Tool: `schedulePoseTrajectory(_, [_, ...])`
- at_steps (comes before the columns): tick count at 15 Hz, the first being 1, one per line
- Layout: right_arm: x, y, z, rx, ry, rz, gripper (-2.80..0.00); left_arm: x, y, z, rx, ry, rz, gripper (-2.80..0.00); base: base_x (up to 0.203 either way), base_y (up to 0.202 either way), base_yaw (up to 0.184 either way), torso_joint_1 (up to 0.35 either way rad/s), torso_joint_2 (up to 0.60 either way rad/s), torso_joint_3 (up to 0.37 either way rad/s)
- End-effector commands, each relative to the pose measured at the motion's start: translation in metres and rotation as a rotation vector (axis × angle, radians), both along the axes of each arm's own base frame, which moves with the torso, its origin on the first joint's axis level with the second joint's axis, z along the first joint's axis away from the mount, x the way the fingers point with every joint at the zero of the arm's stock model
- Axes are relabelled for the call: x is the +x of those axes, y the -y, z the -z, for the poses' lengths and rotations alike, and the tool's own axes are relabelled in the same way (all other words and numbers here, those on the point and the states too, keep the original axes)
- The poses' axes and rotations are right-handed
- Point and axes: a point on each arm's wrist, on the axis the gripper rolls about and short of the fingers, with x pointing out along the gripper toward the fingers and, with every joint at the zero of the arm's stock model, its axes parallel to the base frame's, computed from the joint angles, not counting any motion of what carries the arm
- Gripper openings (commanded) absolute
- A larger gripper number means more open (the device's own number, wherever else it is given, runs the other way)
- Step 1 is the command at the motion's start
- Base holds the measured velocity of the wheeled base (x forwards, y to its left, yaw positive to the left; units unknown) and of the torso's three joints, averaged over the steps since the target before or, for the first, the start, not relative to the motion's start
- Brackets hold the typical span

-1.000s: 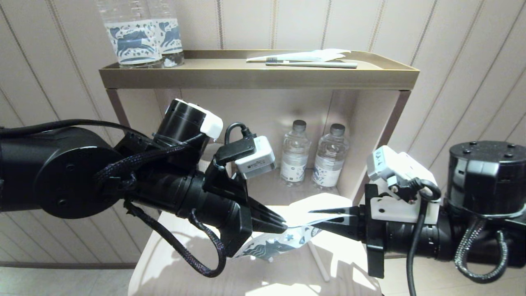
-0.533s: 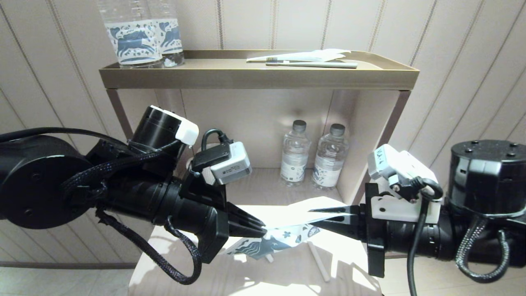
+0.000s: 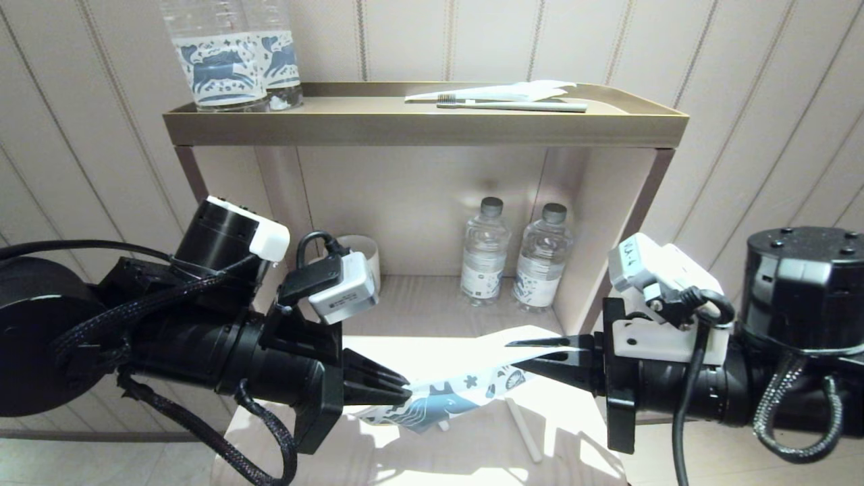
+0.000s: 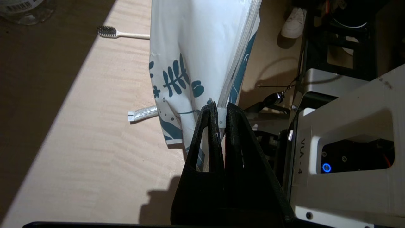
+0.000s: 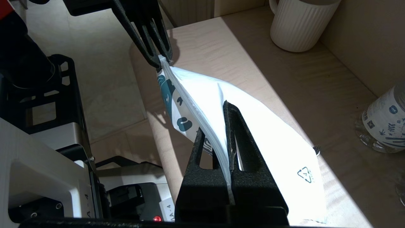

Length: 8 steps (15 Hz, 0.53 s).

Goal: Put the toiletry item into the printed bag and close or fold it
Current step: Open the storage bag

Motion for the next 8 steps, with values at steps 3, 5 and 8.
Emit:
schedulePoseTrajectory(3, [-0.0006, 0.0008, -0.0013, 0.004, 0.007, -0.001, -2.80, -0.0066, -0.0083, 0.0009, 0.000, -0.003, -0.006, -2.80, 0.000, 0.000, 0.000, 0.000, 0.00, 0.000])
schedulePoseTrajectory(5, [-0.0006, 0.0008, -0.0013, 0.004, 0.007, -0.001, -2.80, -0.0071, -0.0088, 0.0008, 0.000, -0.004, -0.006, -2.80, 0.000, 0.000, 0.000, 0.000, 0.00, 0.000])
schedulePoseTrajectory(8, [-0.0014, -0.0003, -0.0008, 0.003, 0.005, -0.007, -2.80, -0.0036, -0.0061, -0.0008, -0.005, 0.002, -0.005, -2.80, 0.000, 0.000, 0.000, 0.000, 0.00, 0.000])
